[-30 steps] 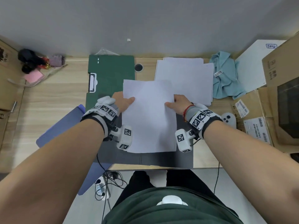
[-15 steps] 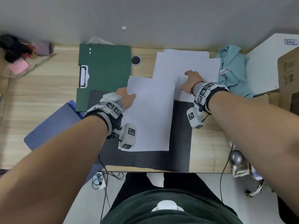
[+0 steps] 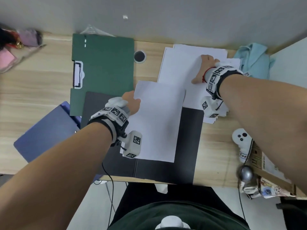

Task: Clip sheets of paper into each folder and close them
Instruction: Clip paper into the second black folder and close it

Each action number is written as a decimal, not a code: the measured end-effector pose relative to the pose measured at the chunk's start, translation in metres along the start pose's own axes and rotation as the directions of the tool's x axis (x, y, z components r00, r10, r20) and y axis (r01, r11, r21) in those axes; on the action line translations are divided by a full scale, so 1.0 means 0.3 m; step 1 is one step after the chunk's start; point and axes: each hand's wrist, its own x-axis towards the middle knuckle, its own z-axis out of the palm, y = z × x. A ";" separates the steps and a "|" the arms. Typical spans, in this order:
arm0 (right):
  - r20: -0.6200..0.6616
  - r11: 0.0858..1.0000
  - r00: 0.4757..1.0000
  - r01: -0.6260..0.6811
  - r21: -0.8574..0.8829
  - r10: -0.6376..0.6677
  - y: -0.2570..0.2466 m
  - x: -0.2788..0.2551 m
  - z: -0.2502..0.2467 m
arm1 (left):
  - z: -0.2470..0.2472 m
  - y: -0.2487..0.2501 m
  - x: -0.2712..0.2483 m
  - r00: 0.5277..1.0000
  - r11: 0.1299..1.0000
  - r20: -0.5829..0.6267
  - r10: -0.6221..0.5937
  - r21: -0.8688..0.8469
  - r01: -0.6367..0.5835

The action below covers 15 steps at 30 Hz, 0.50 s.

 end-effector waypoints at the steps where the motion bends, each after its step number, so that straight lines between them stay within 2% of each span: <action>1: 0.002 1.000 1.000 0.002 -0.007 -0.002 0.004 0.003 -0.002 | 0.004 -0.002 0.004 1.000 1.000 0.011 -0.001 -0.006 0.001; 9: -0.036 0.992 0.998 -0.060 -0.109 0.056 0.011 0.036 -0.010 | 0.010 0.016 0.038 0.999 1.000 0.040 -0.010 -0.003 0.011; 15: -0.005 0.982 0.993 -0.121 -0.141 0.122 0.013 0.013 -0.035 | 0.001 0.035 0.054 0.998 0.998 0.054 -0.045 -0.036 0.047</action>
